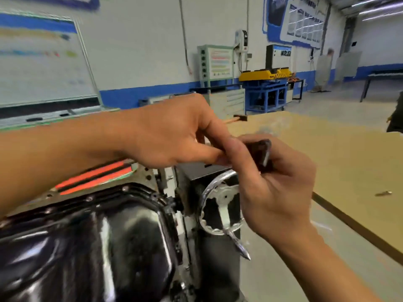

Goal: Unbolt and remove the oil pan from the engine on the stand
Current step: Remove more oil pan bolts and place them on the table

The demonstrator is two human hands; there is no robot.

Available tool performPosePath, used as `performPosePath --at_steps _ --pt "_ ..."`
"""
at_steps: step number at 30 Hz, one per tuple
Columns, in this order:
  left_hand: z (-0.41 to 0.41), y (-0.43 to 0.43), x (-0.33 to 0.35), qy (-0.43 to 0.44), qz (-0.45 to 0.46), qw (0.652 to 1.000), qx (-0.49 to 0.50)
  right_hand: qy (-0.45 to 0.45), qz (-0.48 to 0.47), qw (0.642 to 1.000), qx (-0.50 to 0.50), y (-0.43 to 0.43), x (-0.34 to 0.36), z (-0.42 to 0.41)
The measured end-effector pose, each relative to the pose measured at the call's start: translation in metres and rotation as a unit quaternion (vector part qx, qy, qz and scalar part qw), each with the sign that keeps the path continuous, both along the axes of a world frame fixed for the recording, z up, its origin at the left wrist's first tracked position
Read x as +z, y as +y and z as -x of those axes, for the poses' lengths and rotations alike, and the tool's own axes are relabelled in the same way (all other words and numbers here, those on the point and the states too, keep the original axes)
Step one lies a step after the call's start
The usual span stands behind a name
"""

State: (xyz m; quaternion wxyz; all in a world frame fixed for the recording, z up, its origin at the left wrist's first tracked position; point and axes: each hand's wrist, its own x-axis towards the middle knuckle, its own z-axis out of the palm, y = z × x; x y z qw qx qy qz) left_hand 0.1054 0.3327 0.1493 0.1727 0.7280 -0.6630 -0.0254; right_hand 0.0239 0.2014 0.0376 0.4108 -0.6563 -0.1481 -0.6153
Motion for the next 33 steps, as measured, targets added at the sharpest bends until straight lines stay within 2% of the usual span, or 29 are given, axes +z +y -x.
performPosePath --at_steps 4,6,11,18,22,26,33 --pt "-0.038 0.069 -0.025 0.040 0.030 0.993 0.105 0.004 -0.056 0.995 0.078 0.062 -0.016 -0.044" --pt "-0.052 0.095 -0.036 0.062 0.025 0.989 0.130 -0.007 -0.053 0.994 0.094 0.082 -0.028 -0.058" --pt "-0.071 0.131 -0.058 0.090 0.033 0.983 0.160 -0.007 -0.015 0.997 0.078 0.110 -0.051 -0.079" --pt "-0.088 0.129 -0.078 0.104 0.050 0.978 0.174 -0.019 -0.011 0.999 0.040 0.110 -0.074 -0.095" --pt "-0.092 0.134 -0.082 0.062 0.040 0.983 0.170 -0.033 0.023 0.998 0.040 0.112 -0.071 -0.095" --pt "-0.099 0.144 -0.082 -0.016 0.038 0.977 0.211 -0.044 0.036 0.998 0.016 0.103 -0.066 -0.088" --pt "-0.097 0.139 -0.085 -0.017 0.045 0.974 0.221 -0.033 0.035 0.998 0.030 0.107 -0.075 -0.082"
